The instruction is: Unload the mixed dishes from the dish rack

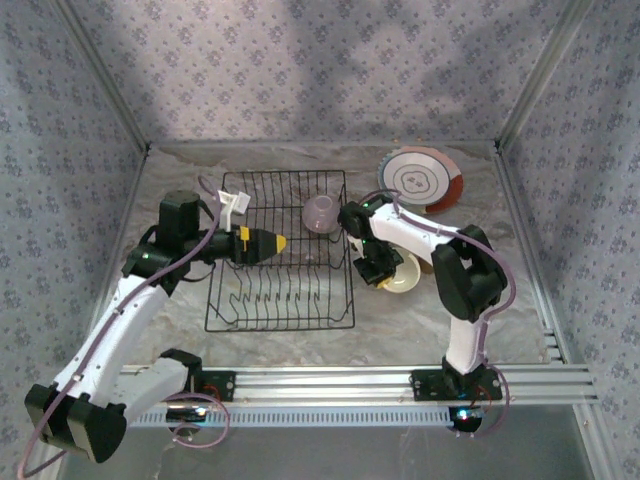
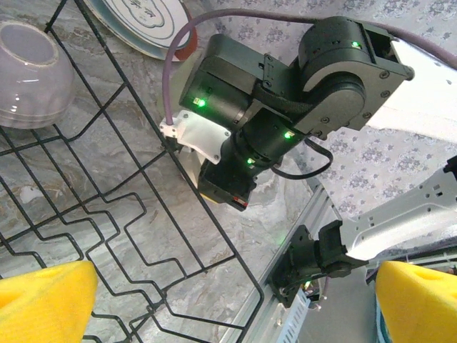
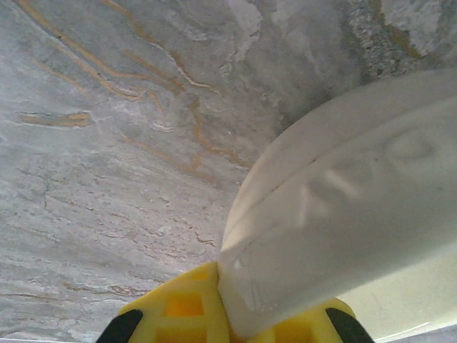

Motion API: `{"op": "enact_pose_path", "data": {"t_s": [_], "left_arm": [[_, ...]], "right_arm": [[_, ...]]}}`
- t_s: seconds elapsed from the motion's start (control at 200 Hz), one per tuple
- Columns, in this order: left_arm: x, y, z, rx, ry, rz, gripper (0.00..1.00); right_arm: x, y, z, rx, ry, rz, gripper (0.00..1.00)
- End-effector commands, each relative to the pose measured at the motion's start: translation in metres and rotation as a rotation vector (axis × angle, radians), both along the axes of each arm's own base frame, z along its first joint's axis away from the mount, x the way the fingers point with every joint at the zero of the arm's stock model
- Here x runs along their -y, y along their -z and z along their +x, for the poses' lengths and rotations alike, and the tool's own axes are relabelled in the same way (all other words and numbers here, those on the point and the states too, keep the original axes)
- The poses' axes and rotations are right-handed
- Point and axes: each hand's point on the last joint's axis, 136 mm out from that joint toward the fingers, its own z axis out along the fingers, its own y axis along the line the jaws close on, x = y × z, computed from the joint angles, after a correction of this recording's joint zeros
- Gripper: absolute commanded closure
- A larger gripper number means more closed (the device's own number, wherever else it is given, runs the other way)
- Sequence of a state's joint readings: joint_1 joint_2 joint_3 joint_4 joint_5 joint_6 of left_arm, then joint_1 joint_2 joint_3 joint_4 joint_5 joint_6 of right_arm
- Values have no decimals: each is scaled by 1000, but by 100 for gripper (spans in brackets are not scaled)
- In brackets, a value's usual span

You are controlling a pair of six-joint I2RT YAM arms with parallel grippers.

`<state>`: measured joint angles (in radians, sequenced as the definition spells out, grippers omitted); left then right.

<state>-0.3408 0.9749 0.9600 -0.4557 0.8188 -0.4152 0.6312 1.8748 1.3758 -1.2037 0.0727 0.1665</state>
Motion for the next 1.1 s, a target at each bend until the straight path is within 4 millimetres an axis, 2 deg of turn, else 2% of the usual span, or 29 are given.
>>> {"op": "enact_pose_path", "data": {"t_s": [0.0, 0.844, 1.094], "left_arm": [[1, -8, -5, 44, 17, -9, 1], [1, -10, -6, 53, 19, -12, 1], [1, -10, -7, 52, 19, -11, 1]], "right_arm": [[5, -8, 1, -6, -28, -48, 100], [9, 2, 4, -62, -49, -98, 86], [9, 7, 3, -70, -34, -85, 86]]}}
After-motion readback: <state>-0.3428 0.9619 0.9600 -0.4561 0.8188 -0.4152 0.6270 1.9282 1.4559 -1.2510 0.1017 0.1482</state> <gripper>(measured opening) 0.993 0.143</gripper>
